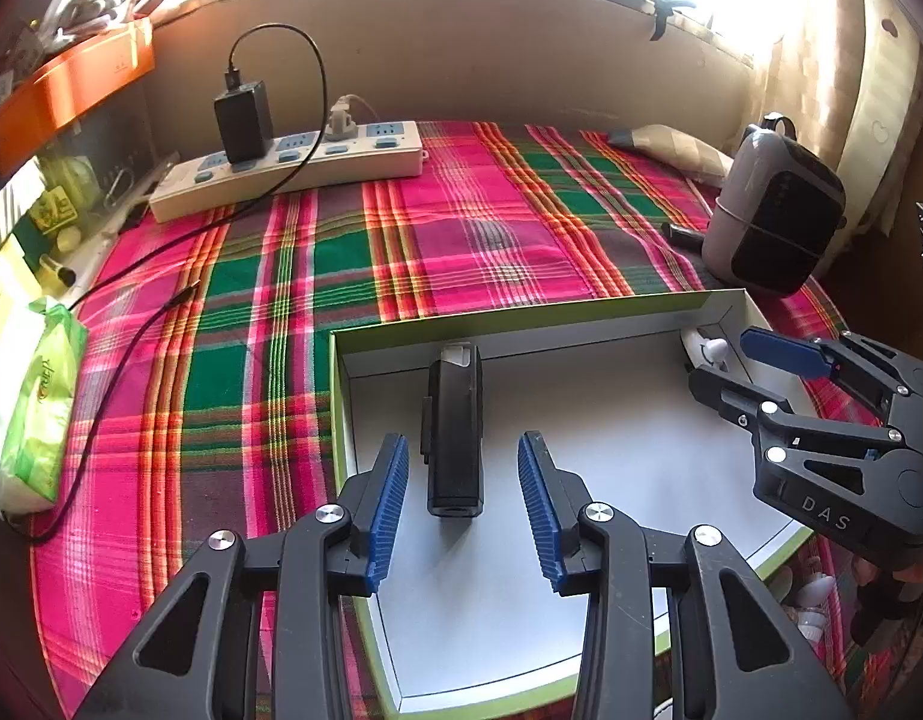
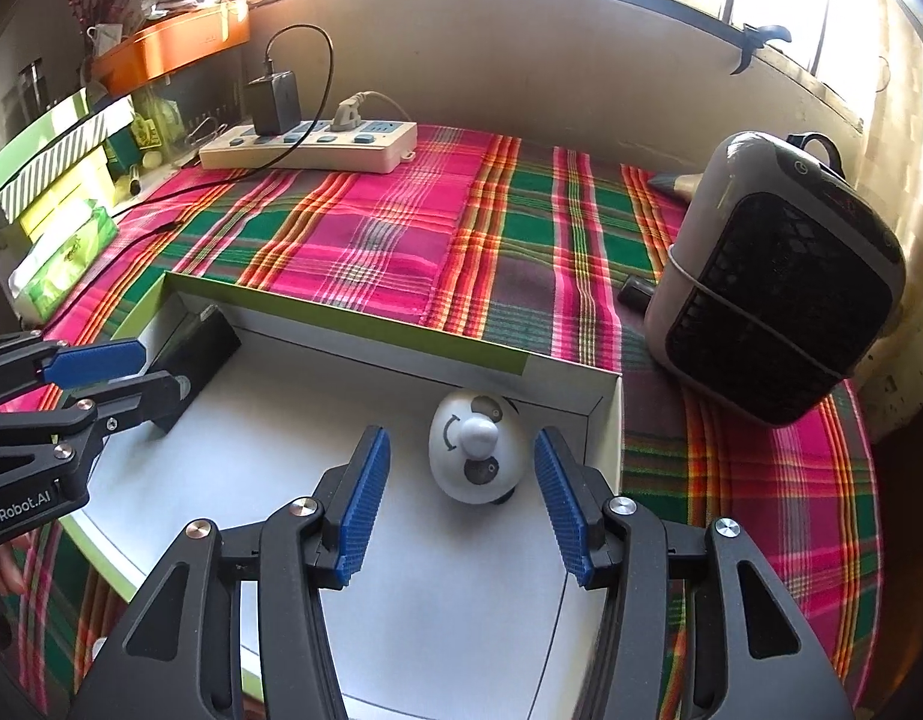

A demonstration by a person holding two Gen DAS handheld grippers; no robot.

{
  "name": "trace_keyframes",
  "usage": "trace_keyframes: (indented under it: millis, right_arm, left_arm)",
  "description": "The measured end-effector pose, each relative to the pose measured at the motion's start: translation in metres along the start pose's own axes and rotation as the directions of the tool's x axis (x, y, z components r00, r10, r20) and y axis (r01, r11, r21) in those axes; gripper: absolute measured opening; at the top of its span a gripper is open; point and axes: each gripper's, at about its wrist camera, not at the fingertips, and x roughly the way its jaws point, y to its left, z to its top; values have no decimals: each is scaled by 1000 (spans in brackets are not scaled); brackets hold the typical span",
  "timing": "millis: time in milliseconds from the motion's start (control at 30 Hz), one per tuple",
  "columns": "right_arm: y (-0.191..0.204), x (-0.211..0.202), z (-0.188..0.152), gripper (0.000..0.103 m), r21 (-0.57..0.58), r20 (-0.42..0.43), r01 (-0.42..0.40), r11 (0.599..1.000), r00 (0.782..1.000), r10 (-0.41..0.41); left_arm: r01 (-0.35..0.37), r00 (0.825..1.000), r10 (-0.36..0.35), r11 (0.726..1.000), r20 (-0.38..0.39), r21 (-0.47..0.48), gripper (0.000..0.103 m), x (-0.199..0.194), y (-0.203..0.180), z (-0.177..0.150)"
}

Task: Organize objects
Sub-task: 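Open both tools to release the objects in the tray and lift away, then grasp the green spool with white lid with the left tool while the right tool approaches a walnut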

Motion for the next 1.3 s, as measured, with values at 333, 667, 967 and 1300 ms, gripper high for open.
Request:
trace_keyframes:
  millis: [333,667,967,1300]
  right_arm:
    - [1,-34,-17,52,22,44,-14,1000,999,13]
    - [3,-68,-46,52,32,80,-20,999,997,17]
    - [3,-91,-78,52,55,101,-36,998,994,30]
    - [6,-107,-109,52,64,111,-44,997,993,37]
  left_arm:
    - [9,999,-9,1000,45,-3,36,-31,-8,-20]
    - [28,996,-26,999,85,-16,36,-63,-11,-47]
    - [89,994,-88,996,61,-27,36,-72,-17,-82]
    - [161,986,-160,987,53,-24,37,-78,-24,-104]
